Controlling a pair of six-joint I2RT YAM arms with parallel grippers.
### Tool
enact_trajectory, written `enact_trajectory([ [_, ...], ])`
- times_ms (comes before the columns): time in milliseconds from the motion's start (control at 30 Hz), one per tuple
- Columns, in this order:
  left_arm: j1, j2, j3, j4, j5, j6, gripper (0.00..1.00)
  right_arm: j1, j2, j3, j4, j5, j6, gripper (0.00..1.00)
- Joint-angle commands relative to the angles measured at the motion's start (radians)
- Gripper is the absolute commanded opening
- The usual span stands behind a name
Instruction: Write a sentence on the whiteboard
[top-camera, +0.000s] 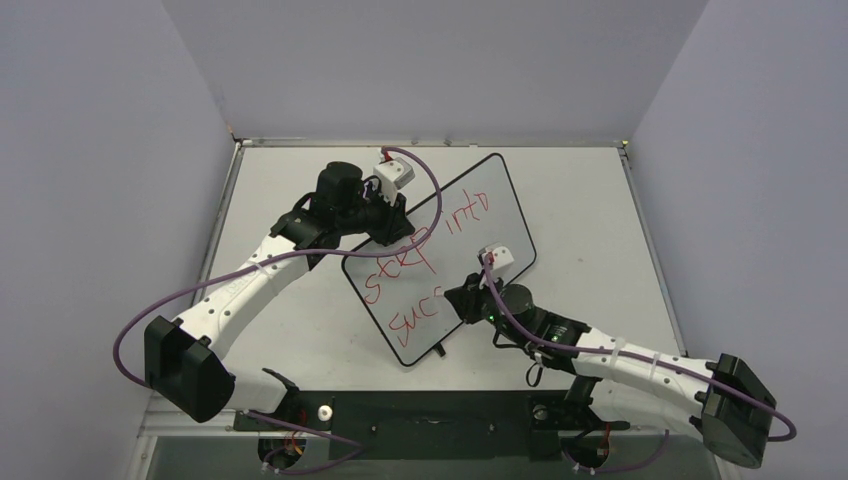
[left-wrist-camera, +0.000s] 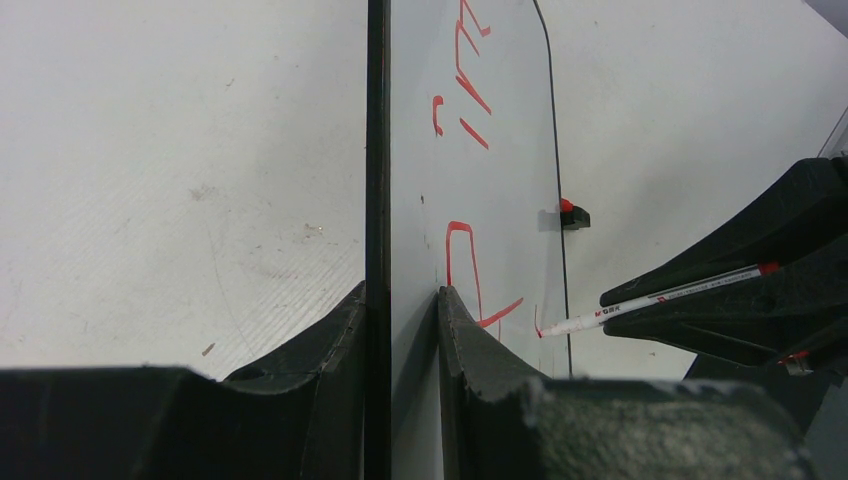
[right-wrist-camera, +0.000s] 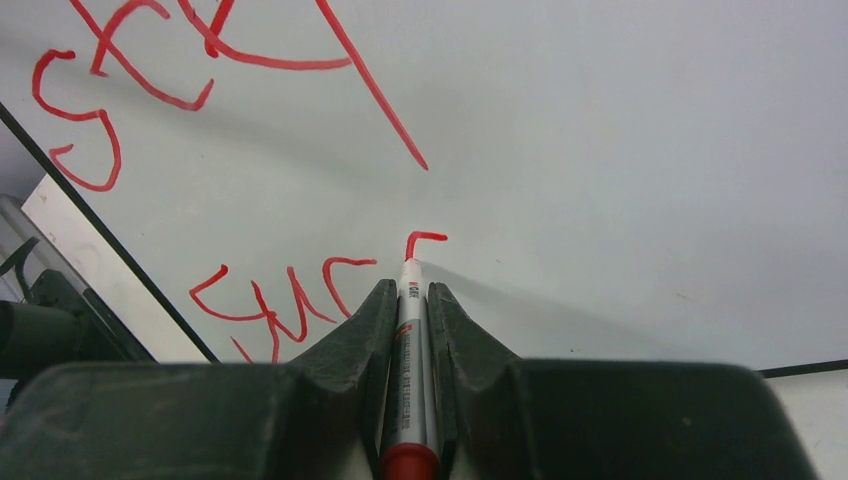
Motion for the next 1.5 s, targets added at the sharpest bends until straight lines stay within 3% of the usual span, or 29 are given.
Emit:
enact_trajectory([
  [0,-0.008,-0.007,0.012,0.084,-0.04,0.073,0.0,-0.005,-0.005,-0.054,0.005,-0.013,0.036,0.0],
  [600,-0.008,-0.009,0.011,0.084,-0.039,0.074,0.0,-0.007,-0.083,-0.073,-0.107,0.088,0.047,0.0],
  [1033,-0.008,-0.018,0.007,0.084,-0.043,0.073,0.0,-0.007,-0.205,0.073,-0.325,0.138,-0.013,0.0],
  [1467,-0.008,-0.03,0.004,0.086,-0.045,0.073,0.0,-0.007,-0.137,0.091,-0.249,0.1,-0.013,0.0],
])
